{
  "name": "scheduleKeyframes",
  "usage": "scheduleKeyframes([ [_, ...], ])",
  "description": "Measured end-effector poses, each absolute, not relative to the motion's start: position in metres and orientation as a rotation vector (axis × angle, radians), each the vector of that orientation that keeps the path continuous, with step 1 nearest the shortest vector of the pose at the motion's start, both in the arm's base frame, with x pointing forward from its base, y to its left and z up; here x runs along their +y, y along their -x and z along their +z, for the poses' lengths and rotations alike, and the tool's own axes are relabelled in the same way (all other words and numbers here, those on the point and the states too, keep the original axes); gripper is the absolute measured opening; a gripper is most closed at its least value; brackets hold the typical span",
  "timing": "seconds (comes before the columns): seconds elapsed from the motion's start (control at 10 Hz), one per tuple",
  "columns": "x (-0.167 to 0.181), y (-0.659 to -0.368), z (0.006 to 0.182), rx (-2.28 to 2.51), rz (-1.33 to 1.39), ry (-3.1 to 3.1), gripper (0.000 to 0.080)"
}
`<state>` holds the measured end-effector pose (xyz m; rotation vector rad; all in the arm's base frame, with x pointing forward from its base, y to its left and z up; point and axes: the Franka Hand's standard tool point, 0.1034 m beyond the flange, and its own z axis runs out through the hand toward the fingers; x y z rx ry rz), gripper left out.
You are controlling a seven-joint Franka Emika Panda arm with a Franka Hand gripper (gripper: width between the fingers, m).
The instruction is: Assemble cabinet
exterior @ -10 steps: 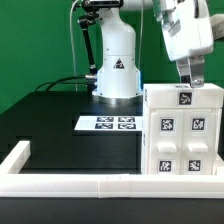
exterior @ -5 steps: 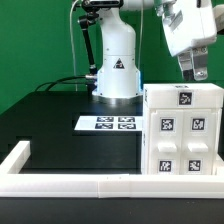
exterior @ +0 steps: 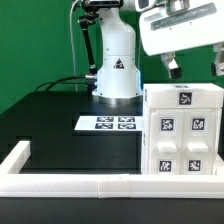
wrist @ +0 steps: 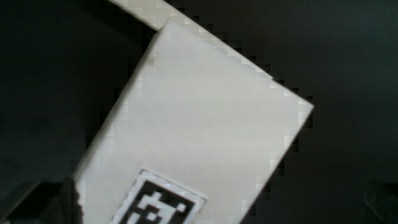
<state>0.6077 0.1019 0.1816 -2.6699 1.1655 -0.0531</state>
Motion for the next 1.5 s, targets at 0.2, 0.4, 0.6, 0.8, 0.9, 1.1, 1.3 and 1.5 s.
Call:
scheduleKeyframes([
  [0.2,0.101,-0.607,0.181,1.026,-0.069,2.730,0.0797],
  [0.4,0.101,-0.607,0.181,0.835,-0.092,2.799,0.0797],
  [0.6,0.097,-0.608,0.181,0.244,-0.160,2.969,0.0797],
  [0.8,0.097,-0.609,0.181,-0.061,-0.175,3.004,0.0797],
  [0.9,0.098,-0.610,0.183,-0.143,-0.198,3.011,0.0797],
  [1.1,0.093,-0.609,0.182,-0.302,-0.255,3.013,0.0797],
  [1.3,0.091,-0.609,0.181,-0.553,-0.270,2.997,0.0797],
  [1.5,0.090,-0.610,0.180,-1.053,-0.293,2.922,0.0797],
])
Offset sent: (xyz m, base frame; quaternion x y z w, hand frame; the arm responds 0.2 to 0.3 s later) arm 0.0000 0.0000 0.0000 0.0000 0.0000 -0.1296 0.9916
